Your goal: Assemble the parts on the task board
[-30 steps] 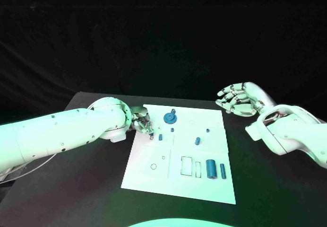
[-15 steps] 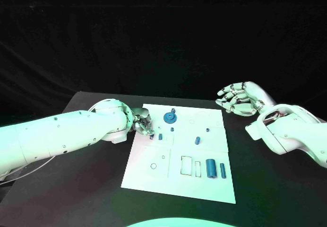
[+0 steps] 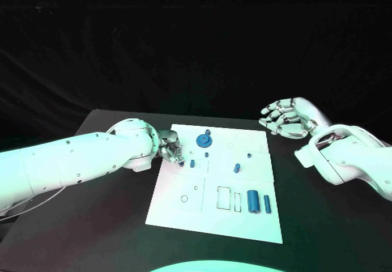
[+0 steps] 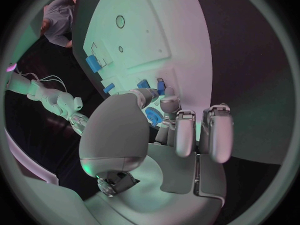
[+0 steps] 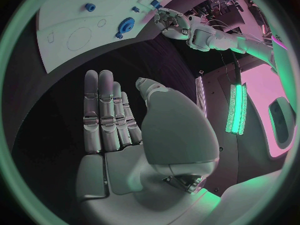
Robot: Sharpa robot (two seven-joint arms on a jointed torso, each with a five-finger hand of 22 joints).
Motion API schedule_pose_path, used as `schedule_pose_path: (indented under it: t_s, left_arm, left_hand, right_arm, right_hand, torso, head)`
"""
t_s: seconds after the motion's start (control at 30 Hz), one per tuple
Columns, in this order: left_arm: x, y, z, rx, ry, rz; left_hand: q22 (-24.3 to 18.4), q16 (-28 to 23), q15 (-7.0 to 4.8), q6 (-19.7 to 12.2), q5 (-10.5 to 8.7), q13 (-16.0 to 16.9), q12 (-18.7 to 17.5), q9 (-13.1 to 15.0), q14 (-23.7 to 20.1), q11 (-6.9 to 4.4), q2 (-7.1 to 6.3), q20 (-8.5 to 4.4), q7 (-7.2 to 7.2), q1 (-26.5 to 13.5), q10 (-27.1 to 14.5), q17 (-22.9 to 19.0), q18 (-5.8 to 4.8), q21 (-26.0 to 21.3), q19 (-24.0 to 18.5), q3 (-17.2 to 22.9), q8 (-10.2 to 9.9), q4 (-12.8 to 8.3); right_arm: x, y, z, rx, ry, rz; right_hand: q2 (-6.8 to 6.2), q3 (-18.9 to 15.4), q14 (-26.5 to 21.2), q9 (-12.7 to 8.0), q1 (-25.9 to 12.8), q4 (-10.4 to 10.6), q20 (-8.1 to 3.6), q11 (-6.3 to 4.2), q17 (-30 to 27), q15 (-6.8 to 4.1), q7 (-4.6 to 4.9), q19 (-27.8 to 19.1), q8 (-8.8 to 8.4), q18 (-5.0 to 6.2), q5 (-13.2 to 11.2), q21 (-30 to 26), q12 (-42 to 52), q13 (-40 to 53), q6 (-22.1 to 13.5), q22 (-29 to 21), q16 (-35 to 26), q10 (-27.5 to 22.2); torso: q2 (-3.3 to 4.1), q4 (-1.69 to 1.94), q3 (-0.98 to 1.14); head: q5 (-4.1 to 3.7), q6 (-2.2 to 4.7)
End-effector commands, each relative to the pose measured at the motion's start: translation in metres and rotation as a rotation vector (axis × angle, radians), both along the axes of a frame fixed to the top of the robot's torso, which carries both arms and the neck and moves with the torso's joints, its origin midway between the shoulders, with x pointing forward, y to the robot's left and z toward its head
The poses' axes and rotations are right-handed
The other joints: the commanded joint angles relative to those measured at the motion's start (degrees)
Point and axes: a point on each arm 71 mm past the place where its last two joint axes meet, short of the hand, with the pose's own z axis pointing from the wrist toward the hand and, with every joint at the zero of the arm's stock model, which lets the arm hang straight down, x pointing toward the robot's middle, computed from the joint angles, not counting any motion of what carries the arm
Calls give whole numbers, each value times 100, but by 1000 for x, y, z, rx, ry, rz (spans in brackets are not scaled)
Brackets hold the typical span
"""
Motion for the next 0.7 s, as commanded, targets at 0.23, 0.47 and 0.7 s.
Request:
schedule_pose_path:
  t_s: [0.23, 0.47, 0.7]
  left_arm:
    - [-2, 0, -3, 30, 40, -13]
    - [-2, -1, -3, 27, 47, -18]
    - [-2, -2, -3, 24, 48, -19]
  left_hand:
    - [827, 21, -44, 47, 9, 2, 32, 8, 562, 11, -11, -3, 12, 67, 35, 1337, -76, 24, 51, 922, 12, -880]
    - [828, 24, -46, 51, 10, 12, 39, 8, 564, 10, -20, -4, 11, 64, 44, 1341, -76, 25, 52, 935, 12, -888]
    - [831, 28, -46, 53, 10, 16, 42, 8, 566, 10, -22, -5, 11, 64, 47, 1348, -77, 27, 54, 939, 13, -890]
  right_arm:
    - [-1, 1, 0, 0, -8, 10]
    - [-1, 0, 0, 1, -7, 9]
    - [-1, 0, 0, 1, -7, 9]
  right_hand:
    - [-3, 8, 24, 7, -53, 36, 2, 47, 0, 18, -1, 23, 18, 64, 26, -20, -30, -5, -30, -5, -17, 7]
    - [-3, 8, 24, 7, -53, 36, 2, 47, 0, 18, -1, 23, 18, 64, 26, -20, -30, -5, -30, -5, -17, 7]
    - [-3, 8, 24, 7, -53, 36, 2, 47, 0, 18, -1, 23, 18, 64, 26, -20, -30, -5, -30, -5, -17, 7]
  torso:
    - [-1, -3, 0]
    - [0, -1, -1]
    - [1, -3, -2]
  head:
    - [7, -7]
    - [9, -7]
    - [10, -2]
